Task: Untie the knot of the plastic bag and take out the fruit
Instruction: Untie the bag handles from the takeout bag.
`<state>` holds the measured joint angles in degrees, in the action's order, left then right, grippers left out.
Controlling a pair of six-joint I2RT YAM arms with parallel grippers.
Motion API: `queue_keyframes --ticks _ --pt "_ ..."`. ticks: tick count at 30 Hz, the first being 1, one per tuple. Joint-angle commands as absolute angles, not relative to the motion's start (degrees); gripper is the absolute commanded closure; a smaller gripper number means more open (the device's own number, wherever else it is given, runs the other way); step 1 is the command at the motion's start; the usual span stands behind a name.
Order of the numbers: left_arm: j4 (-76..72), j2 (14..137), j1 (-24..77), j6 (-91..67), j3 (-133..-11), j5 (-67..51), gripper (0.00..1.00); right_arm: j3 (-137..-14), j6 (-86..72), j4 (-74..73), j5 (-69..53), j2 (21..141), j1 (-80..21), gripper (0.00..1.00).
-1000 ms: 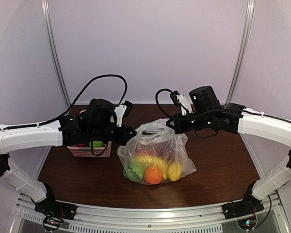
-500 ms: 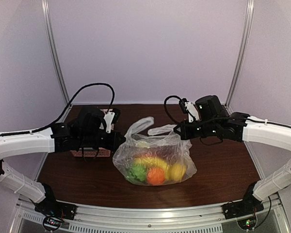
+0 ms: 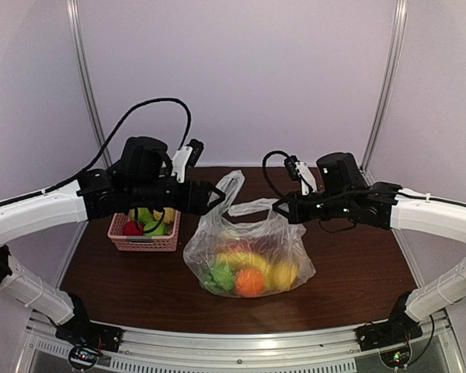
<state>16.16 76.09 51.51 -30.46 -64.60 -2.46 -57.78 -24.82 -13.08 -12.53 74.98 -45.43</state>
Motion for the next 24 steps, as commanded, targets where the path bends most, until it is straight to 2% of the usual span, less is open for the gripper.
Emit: queue_keyframes --ticks 1,7,12,14,18,21,24 --pt "17.5 81.5 50.9 -26.4 -70.9 -3.9 0.14 -57.4 -24.6 -11.7 -14.1 73.7 -45.3 1.0" --pt "20.9 89.1 49.3 -25.4 -79.0 -1.9 0.03 -57.7 -24.3 -11.8 -14.3 73.4 -45.4 1.0" --pt "20.5 92.6 48.8 -24.7 -82.1 -3.4 0.02 -57.7 -24.2 -12.0 -14.2 73.2 -45.3 1.0" --pt "20.2 93.3 48.7 -24.5 -82.8 -3.8 0.05 -57.6 -24.3 -12.0 -14.3 73.2 -45.4 1.0" --pt "20.2 94.2 48.7 -23.9 -83.7 -3.9 0.27 -57.6 -24.3 -12.0 -14.2 73.1 -45.4 1.0" --pt "20.1 94.3 48.6 -23.5 -84.0 -3.9 0.53 -57.5 -24.4 -12.1 -13.2 73.0 -45.4 1.0" --pt "20.1 93.9 48.6 -23.4 -84.1 -3.2 0.75 -57.5 -25.4 -12.5 -10.3 72.5 -45.4 1.0"
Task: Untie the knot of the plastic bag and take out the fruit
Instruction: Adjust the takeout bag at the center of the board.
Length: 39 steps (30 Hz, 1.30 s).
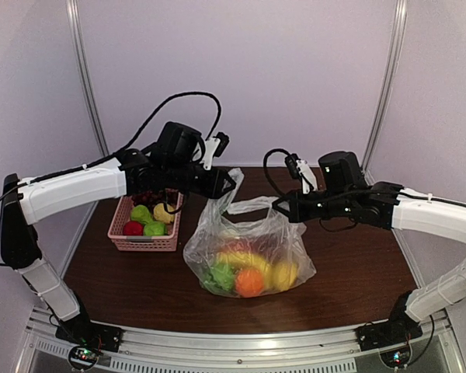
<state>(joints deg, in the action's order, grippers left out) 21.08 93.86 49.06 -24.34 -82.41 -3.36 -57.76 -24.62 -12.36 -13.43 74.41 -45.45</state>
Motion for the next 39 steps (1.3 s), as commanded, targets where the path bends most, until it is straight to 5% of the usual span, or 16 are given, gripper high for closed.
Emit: queue_keyframes --ticks 1,5,13,20,25,32,39 --pt "20.1 93.6 48.5 -23.4 -84.1 -2.7 0.81 -57.5 -25.8 -12.5 -9.0 72.2 -45.4 1.0" --pt "20.7 91.6 47.4 -23.0 -85.1 -0.9 0.91 -58.0 -26.9 -12.4 -3.7 70.2 -45.2 1.0" --pt "20.1 85.2 41.6 -21.0 -87.7 1.3 0.94 -63.1 -25.9 -13.8 4.6 67.7 -42.7 1.0" --pt "12.1 80.6 40.8 -19.8 -77.4 -7.0 0.95 -53.6 -24.9 -6.0 5.2 60.2 -42.3 0.98" --pt "4.9 78.1 40.8 -22.8 -66.8 -13.2 0.97 -46.6 -27.1 -8.4 5.0 57.7 -42.3 0.78" --pt "1.1 73.9 40.8 -25.0 -59.4 -15.2 0.95 -53.5 -21.6 -20.2 4.3 58.7 -42.3 0.34" --pt "3.6 72.9 40.9 -25.7 -59.1 -14.9 0.92 -68.5 -16.5 -31.9 1.0 66.2 -42.3 0.18"
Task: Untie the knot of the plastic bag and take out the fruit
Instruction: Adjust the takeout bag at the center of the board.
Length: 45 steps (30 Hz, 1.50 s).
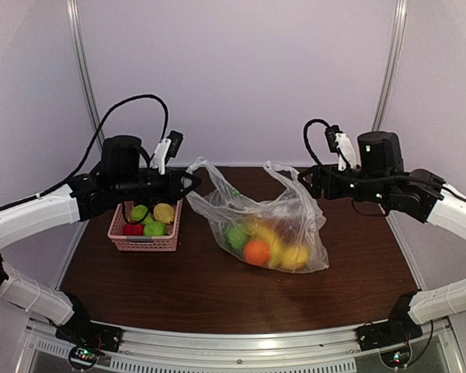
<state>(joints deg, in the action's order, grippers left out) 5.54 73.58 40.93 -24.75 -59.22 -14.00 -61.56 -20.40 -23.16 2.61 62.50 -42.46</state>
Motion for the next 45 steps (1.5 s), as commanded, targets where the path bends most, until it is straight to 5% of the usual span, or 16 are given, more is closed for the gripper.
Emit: queue_keyframes --ticks 1,17,21,31,35,40,45 --pt "3.9 72.9 40.9 -25.9 -59.2 -14.9 0.92 -70.5 -15.9 -33.4 0.7 67.6 -42.4 0.17" --pt "8.8 73.4 40.9 -25.9 -62.2 -15.7 0.86 -89.7 -10.4 -38.7 -2.0 89.7 -42.5 0.14" --pt "10.4 74.3 40.8 -25.3 -64.0 -16.3 0.78 -92.4 -9.7 -39.1 -2.2 92.9 -42.5 0.18" --pt "14.8 80.8 40.8 -22.2 -73.8 -17.4 0.35 -96.7 -8.2 -40.1 -2.2 97.7 -42.4 0.43" --pt "15.5 83.5 40.8 -21.0 -77.0 -19.2 0.31 -97.4 -8.0 -40.0 -2.4 98.3 -42.4 0.59" --pt "15.2 85.6 40.8 -20.4 -79.8 -22.5 0.37 -97.5 -8.2 -39.7 -2.9 98.5 -42.3 0.75" --pt "14.9 87.1 40.8 -20.0 -81.5 -26.3 0.3 -97.2 -8.2 -39.7 -3.0 98.6 -42.0 0.68"
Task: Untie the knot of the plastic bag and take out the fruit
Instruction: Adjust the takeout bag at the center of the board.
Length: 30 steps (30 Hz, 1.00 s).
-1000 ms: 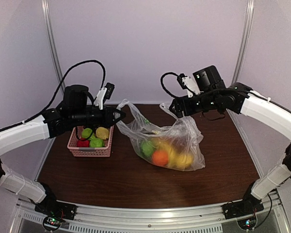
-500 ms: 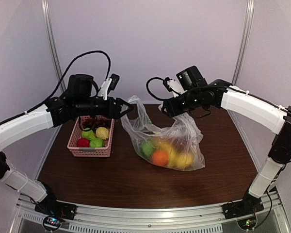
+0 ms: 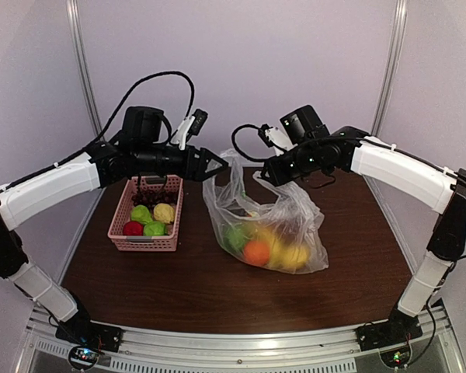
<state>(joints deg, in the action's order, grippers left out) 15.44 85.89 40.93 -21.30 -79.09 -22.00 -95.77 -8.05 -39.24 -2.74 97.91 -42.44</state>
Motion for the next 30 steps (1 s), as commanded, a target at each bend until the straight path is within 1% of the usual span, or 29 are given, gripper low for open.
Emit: queue_keyframes --ticks 1,4,6,9,13,14,15,19,20,21,25,30 --pt "14.9 87.3 40.8 -20.0 -81.7 -26.3 0.29 -97.2 -8.1 -39.7 -3.0 98.8 -41.9 0.64" --pt "15.1 88.1 40.8 -20.0 -82.2 -25.7 0.29 -97.3 -7.8 -39.6 -3.3 99.4 -41.6 0.52" --pt "15.0 88.7 40.8 -20.2 -82.8 -25.7 0.3 -97.6 -7.5 -39.9 -3.4 100.1 -41.5 0.48" --pt "14.8 89.9 40.8 -20.5 -84.0 -25.9 0.34 -98.4 -6.9 -40.7 -3.5 101.5 -41.4 0.46" --pt "14.8 90.8 40.8 -20.7 -84.9 -25.5 0.52 -99.2 -6.3 -41.4 -3.9 102.6 -41.3 0.46" --pt "14.8 90.7 40.8 -20.9 -84.9 -25.1 0.56 -99.3 -6.2 -41.6 -4.0 102.8 -41.2 0.5" --pt "14.8 90.7 40.8 -21.0 -84.9 -24.7 0.63 -99.4 -6.2 -41.7 -3.9 103.0 -41.2 0.57" --pt "14.7 90.5 40.7 -21.8 -85.0 -22.4 0.9 -99.7 -7.1 -41.7 -3.1 103.1 -40.5 0.9" --pt "14.8 90.4 40.8 -21.9 -85.2 -21.6 0.94 -99.9 -7.5 -41.8 -2.5 102.8 -40.0 0.96" --pt "15.2 90.4 40.8 -21.9 -85.5 -20.4 0.95 -100.0 -7.8 -41.8 -2.0 102.5 -39.4 1.0" --pt "16.3 90.6 39.3 -23.1 -88.3 -16.2 0.99 -103.2 -8.6 -42.8 -1.6 101.2 -34.9 1.0" --pt "13.2 91.5 35.3 -24.3 -93.4 -18.8 1.0 -112.8 -9.0 -44.4 -4.7 100.0 -27.4 1.0"
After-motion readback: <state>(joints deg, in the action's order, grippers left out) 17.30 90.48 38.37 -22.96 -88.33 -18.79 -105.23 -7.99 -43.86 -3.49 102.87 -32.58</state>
